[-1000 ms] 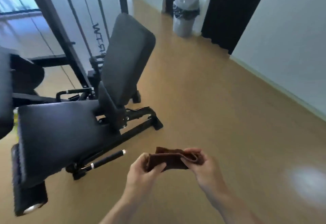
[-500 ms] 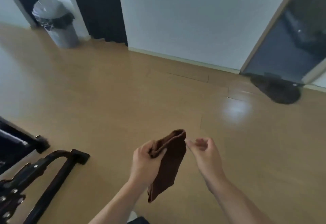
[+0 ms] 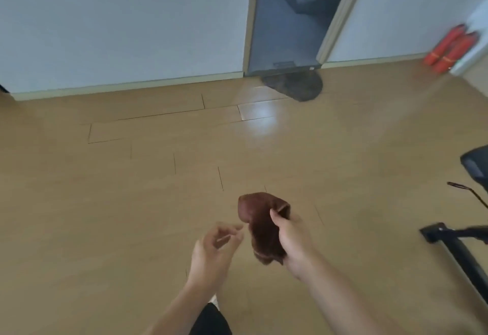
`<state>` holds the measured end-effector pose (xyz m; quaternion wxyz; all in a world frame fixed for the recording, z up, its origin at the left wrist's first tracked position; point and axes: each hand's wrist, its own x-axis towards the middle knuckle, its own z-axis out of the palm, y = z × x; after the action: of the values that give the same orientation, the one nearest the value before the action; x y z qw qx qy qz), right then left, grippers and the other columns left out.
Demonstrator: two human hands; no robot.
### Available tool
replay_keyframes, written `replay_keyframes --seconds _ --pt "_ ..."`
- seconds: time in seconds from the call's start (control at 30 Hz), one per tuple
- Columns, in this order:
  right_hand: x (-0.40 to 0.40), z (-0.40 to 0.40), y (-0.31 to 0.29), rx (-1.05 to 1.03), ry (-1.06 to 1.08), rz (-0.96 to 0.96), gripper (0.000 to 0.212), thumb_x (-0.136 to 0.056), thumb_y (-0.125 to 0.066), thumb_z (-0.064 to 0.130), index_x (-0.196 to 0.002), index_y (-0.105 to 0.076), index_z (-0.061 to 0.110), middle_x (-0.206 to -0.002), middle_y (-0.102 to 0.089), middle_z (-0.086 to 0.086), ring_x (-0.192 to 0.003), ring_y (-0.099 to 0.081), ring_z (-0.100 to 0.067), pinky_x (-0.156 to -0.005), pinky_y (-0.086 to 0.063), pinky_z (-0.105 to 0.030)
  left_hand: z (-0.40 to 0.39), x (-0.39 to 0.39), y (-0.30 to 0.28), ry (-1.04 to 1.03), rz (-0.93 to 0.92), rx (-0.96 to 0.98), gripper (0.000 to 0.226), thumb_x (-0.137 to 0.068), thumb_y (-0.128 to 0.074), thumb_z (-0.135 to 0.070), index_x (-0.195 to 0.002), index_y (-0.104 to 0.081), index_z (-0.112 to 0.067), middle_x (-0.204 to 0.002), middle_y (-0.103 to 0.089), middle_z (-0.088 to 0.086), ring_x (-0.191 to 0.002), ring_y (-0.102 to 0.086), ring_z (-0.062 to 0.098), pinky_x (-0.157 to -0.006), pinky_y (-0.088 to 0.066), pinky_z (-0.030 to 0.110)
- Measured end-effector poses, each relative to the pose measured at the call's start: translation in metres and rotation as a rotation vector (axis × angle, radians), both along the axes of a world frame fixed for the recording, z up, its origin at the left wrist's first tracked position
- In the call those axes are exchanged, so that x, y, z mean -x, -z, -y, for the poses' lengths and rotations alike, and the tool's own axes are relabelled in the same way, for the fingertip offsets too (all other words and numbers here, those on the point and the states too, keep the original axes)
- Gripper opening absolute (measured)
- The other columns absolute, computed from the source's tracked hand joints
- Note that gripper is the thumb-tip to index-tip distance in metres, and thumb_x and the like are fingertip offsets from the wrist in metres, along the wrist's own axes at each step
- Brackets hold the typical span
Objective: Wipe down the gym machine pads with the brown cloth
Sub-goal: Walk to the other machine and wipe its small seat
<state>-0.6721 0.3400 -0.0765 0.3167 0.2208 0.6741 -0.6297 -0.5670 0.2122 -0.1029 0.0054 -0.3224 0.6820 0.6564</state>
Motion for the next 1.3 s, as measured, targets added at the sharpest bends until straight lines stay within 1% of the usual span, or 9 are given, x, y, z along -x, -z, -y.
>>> replay_keyframes --seconds 0.1,0.23,0.33,0.47,0.63,0.73,0.93,1.07,1.3 --pt "0.057 0.001 -0.024 0.117 0.077 -0.021 0.023 -0.105 -0.053 0.017 -0.114 -0.073 0.01 -0.105 -0.079 -0.017 -0.103 -0.073 -0.041 -0.094 -0.055 -0.06 0.037 0.069 0.013 -0.03 0.123 0.027 0.028 -0.093 -0.067 -0.038 -0.118 -0.064 -0.025 -0.124 -0.067 -0.012 -0.115 -0.062 0.006 -0.095 -0.047 0.028" --pt "0.132 -0.025 -0.042 0.243 0.252 0.013 0.031 -0.099 -0.062 0.032 -0.123 -0.07 0.014 -0.117 -0.076 -0.016 -0.104 -0.073 -0.042 -0.087 -0.057 -0.064 0.039 0.169 0.025 0.181 0.311 -0.257 0.084 -0.077 -0.059 -0.078 -0.147 -0.045 -0.034 -0.152 -0.047 -0.008 -0.138 -0.045 0.016 -0.11 -0.041 0.046" --pt "0.183 -0.053 -0.039 0.263 0.359 0.039 0.046 -0.092 -0.067 0.048 -0.123 -0.07 0.015 -0.114 -0.077 -0.012 -0.101 -0.075 -0.037 -0.086 -0.059 -0.058 0.008 0.244 0.014 0.275 0.442 -0.628 0.072 -0.075 -0.052 -0.08 -0.116 -0.075 -0.026 -0.122 -0.072 0.008 -0.096 -0.072 0.028 -0.073 -0.055 0.037" --pt "0.25 -0.102 -0.025 0.243 0.363 0.075 0.051 -0.09 -0.065 0.059 -0.115 -0.072 0.015 -0.103 -0.081 -0.006 -0.091 -0.079 -0.025 -0.074 -0.061 -0.039 -0.045 0.335 0.008 0.382 0.476 -0.786 0.065 -0.079 -0.056 -0.064 -0.072 -0.076 -0.002 -0.07 -0.071 0.019 -0.046 -0.066 0.029 -0.038 -0.048 0.025" --pt "0.332 -0.152 -0.007 0.099 0.226 0.055 0.046 -0.078 -0.081 0.054 -0.111 -0.071 0.023 -0.1 -0.081 0.0 -0.094 -0.077 -0.018 -0.084 -0.061 -0.034 -0.127 0.452 0.007 0.342 0.39 -0.54 0.055 -0.078 -0.075 -0.041 -0.113 -0.068 0.002 -0.106 -0.073 0.03 -0.098 -0.072 0.044 -0.075 -0.06 0.044" --pt "0.386 -0.173 -0.008 0.081 0.252 0.042 0.039 -0.079 -0.081 0.053 -0.105 -0.072 0.026 -0.097 -0.08 0.001 -0.093 -0.076 -0.018 -0.075 -0.061 -0.028 -0.176 0.519 -0.004 0.361 0.361 -0.436 0.044 -0.091 -0.067 -0.041 -0.112 -0.071 -0.003 -0.103 -0.074 0.029 -0.099 -0.072 0.044 -0.086 -0.059 0.055" --pt "0.5 -0.251 0.003 -0.013 0.495 -0.056 0.032 -0.08 -0.085 0.039 -0.105 -0.073 0.022 -0.092 -0.081 0.001 -0.083 -0.078 -0.016 -0.07 -0.063 -0.031 -0.236 0.651 -0.003 0.41 0.373 -0.349 0.052 -0.09 -0.065 -0.052 -0.105 -0.069 -0.003 -0.093 -0.077 0.025 -0.09 -0.074 0.043 -0.086 -0.059 0.057" --pt "0.587 -0.313 0.03 -0.13 0.674 -0.043 0.038 -0.073 -0.09 0.04 -0.102 -0.07 0.025 -0.098 -0.079 0.002 -0.088 -0.076 -0.017 -0.085 -0.063 -0.041 -0.255 0.751 0.023 0.515 0.418 -0.303 0.041 -0.094 -0.065 -0.041 -0.11 -0.071 -0.003 -0.101 -0.079 0.014 -0.098 -0.073 0.032 -0.076 -0.057 0.038" --pt "0.734 -0.413 0.044 -0.179 0.927 0.008 0.05 -0.073 -0.091 0.039 -0.109 -0.059 0.025 -0.104 -0.07 0.006 -0.089 -0.065 -0.014 -0.073 -0.054 -0.031 -0.333 0.943 0.049 0.815 0.22 0.054 0.033 -0.104 -0.05 -0.035 -0.108 -0.07 -0.01 -0.102 -0.074 0.007 -0.099 -0.07 0.026 -0.079 -0.056 0.035"
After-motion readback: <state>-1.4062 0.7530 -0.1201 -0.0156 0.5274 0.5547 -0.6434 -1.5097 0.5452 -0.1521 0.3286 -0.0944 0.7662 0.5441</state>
